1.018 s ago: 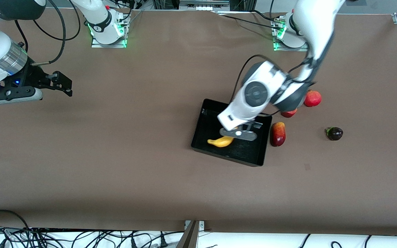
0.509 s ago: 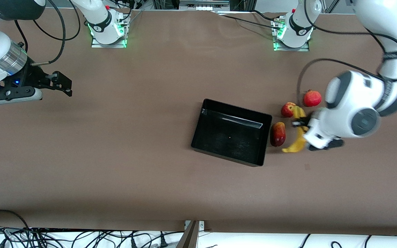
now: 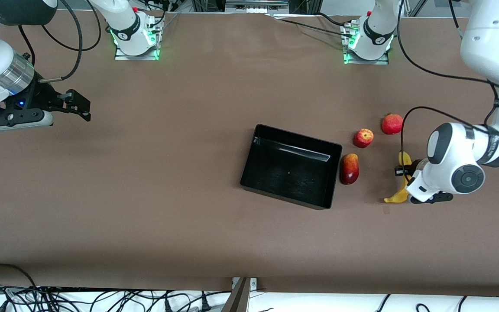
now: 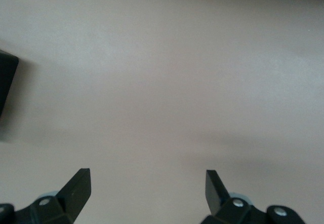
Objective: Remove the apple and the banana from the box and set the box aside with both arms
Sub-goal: 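Carry the banana beside the mangosteen and lower it onto the table, then open the left gripper and raise it away from the banana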
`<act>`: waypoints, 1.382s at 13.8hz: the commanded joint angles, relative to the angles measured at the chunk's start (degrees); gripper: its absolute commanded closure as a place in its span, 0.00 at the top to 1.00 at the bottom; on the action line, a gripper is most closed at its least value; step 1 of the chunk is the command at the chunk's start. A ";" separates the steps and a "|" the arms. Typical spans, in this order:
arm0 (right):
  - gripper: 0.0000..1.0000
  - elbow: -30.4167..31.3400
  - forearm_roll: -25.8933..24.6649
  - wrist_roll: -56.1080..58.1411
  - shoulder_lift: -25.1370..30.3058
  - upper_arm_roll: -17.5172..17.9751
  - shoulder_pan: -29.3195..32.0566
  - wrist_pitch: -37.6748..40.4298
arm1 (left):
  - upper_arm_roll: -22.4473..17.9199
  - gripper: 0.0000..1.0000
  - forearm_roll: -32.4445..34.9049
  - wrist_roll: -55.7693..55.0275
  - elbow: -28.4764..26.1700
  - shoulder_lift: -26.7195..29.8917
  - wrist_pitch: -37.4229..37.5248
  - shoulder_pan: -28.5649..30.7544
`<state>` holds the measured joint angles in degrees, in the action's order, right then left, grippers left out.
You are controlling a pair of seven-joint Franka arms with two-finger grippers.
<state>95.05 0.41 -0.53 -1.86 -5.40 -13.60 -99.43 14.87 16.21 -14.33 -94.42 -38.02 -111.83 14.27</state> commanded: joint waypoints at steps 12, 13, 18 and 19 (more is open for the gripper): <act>1.00 -0.74 -0.23 -0.26 0.01 0.04 0.06 0.91 | 7.63 1.00 -2.59 7.47 9.85 11.72 15.47 0.76; 1.00 -0.74 -0.23 -0.26 0.01 0.04 0.06 0.91 | 7.98 1.00 -2.68 7.47 11.78 13.83 18.28 0.67; 1.00 -0.74 -0.23 -0.26 0.01 0.04 0.15 0.99 | -3.31 1.00 -10.76 7.74 8.74 29.64 20.60 -8.16; 1.00 -0.66 -0.23 -0.26 0.01 -0.04 0.06 0.99 | -8.05 1.00 -11.55 7.83 6.90 32.45 20.60 -11.68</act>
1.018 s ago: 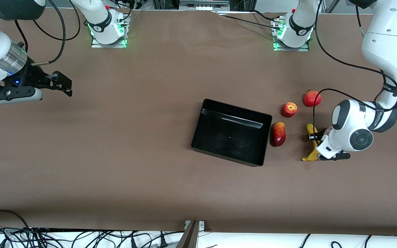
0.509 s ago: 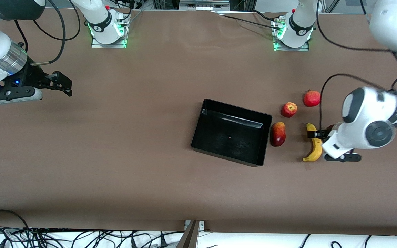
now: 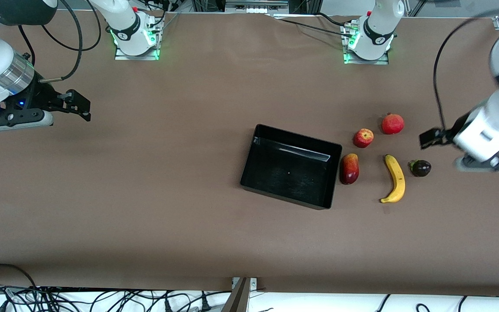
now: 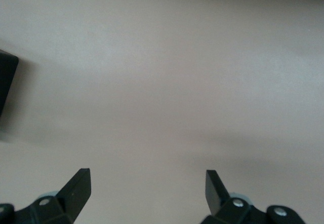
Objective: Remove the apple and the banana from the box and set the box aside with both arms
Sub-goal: 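Open the left gripper and raise it away from the banana, then reach the right gripper to the rim of the empty black tray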
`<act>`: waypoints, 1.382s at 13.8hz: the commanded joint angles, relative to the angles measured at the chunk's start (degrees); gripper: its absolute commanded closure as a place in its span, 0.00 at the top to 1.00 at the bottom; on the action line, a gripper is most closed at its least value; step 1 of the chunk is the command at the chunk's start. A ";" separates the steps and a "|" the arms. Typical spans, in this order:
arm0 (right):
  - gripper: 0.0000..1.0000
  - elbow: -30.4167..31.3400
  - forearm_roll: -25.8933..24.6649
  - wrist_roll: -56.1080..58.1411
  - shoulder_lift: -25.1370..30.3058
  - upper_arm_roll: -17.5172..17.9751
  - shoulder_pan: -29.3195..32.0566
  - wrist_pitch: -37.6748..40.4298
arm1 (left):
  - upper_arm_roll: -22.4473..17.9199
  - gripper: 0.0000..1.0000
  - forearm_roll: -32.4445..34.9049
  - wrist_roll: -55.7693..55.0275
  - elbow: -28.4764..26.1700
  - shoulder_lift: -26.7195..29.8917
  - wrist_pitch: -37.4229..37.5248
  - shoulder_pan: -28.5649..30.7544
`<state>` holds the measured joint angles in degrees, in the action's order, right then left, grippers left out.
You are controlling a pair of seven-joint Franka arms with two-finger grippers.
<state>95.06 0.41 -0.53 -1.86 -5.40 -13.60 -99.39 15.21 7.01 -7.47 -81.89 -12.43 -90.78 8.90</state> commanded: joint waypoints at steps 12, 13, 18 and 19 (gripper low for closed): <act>1.00 -0.75 -0.23 -0.26 0.01 0.04 0.15 0.95 | -19.60 1.00 -5.86 3.87 -17.61 14.71 -6.86 -15.59; 1.00 -0.75 -0.23 -0.26 0.01 -0.04 0.15 0.95 | -19.60 1.00 -5.86 3.69 -17.43 14.71 -6.86 -15.67; 1.00 -0.75 -0.23 -0.35 0.01 0.04 0.15 0.78 | -19.60 1.00 -6.12 3.60 -17.34 14.71 -6.69 -15.67; 1.00 -0.75 -0.23 -0.35 0.01 0.04 0.06 0.87 | -19.60 1.00 -6.13 3.52 -17.26 14.71 -6.69 -15.76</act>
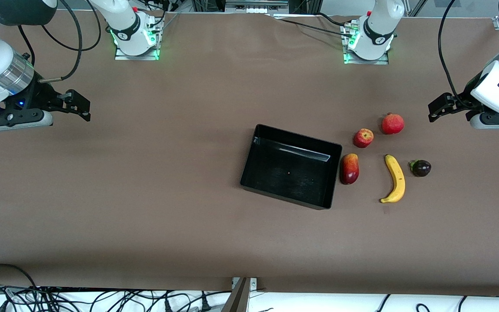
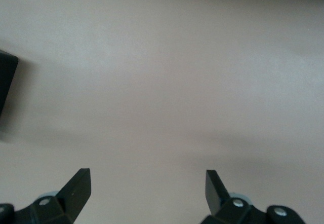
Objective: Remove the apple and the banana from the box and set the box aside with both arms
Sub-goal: 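Reach the right gripper to the rim of the empty black tray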
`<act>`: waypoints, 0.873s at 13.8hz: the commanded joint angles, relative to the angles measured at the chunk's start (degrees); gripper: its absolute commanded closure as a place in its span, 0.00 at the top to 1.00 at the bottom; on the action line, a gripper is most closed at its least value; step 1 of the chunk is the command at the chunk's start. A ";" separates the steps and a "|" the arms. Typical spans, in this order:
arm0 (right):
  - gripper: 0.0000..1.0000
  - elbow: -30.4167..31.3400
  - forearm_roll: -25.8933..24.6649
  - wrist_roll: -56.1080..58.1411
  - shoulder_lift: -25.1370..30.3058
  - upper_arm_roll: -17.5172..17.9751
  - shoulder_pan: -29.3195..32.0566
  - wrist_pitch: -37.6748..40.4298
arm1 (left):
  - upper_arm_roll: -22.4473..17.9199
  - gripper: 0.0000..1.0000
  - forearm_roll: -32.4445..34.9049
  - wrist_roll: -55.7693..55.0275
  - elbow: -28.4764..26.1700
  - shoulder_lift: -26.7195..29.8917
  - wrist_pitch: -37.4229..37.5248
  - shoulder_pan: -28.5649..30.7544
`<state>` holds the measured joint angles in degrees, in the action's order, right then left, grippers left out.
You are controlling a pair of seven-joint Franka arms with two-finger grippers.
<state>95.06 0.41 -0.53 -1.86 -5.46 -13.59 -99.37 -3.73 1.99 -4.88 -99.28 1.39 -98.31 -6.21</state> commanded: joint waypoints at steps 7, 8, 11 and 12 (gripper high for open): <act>1.00 -0.75 -0.23 -0.26 -0.08 0.10 0.41 0.32 | -0.58 1.00 -1.20 0.93 0.49 0.89 2.50 -0.91; 1.00 -0.75 -0.23 -0.26 -0.08 0.10 0.41 0.58 | -0.58 1.00 -1.20 1.01 0.49 0.98 2.59 -0.91; 1.00 -0.84 -0.32 -0.09 -0.08 0.36 0.24 0.76 | -0.23 1.00 -1.29 1.37 0.49 0.98 3.21 -0.73; 1.00 -0.75 -0.41 -0.09 0.10 0.71 -0.03 0.85 | -0.23 1.00 -1.29 1.37 0.49 0.89 3.21 -0.30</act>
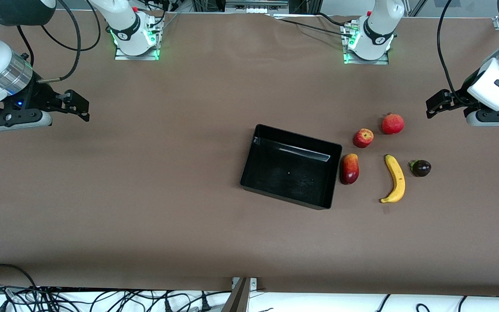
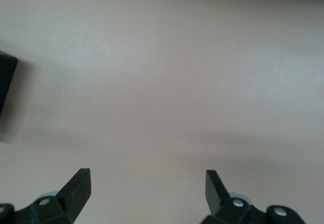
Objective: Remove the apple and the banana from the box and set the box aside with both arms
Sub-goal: 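Reach the right gripper to the rim of the empty black tray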
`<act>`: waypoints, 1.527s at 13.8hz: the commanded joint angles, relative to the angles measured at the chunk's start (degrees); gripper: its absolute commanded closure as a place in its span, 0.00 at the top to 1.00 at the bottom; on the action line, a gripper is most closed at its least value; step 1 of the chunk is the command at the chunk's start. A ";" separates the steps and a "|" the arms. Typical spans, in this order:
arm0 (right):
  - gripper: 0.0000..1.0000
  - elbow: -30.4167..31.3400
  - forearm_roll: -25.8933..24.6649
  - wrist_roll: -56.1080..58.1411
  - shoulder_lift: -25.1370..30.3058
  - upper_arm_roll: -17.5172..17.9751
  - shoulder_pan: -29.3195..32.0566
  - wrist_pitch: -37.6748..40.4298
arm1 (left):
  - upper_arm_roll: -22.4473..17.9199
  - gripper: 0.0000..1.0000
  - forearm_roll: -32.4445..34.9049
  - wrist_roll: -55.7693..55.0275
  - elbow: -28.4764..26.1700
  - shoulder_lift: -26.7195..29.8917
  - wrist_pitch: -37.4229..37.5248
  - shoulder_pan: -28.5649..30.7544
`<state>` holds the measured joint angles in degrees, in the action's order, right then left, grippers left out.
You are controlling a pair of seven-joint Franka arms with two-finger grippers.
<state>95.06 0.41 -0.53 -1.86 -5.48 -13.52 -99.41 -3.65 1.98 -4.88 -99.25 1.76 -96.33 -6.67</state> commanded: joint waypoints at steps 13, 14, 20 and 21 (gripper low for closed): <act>1.00 -0.31 8.21 -23.67 -11.04 2.67 -14.49 -3.13 | -0.30 1.00 -1.28 1.54 0.37 0.52 1.67 0.52; 1.00 -0.40 8.21 -29.47 -13.33 2.67 -17.22 -6.55 | -0.30 1.00 -1.28 1.54 0.37 0.61 1.67 0.52; 1.00 -2.93 7.94 -53.15 -29.31 2.67 -29.62 -25.45 | -0.30 1.00 -1.28 1.63 0.37 0.52 1.67 0.52; 1.00 -4.78 7.77 -55.17 -31.95 2.67 -30.94 -26.88 | -0.30 1.00 -1.28 1.63 0.46 0.52 1.67 0.52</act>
<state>95.11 8.20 -51.22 -28.53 -2.21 -42.28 -124.22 -3.78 1.98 -4.81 -99.19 1.78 -95.58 -6.28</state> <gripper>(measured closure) 0.000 0.000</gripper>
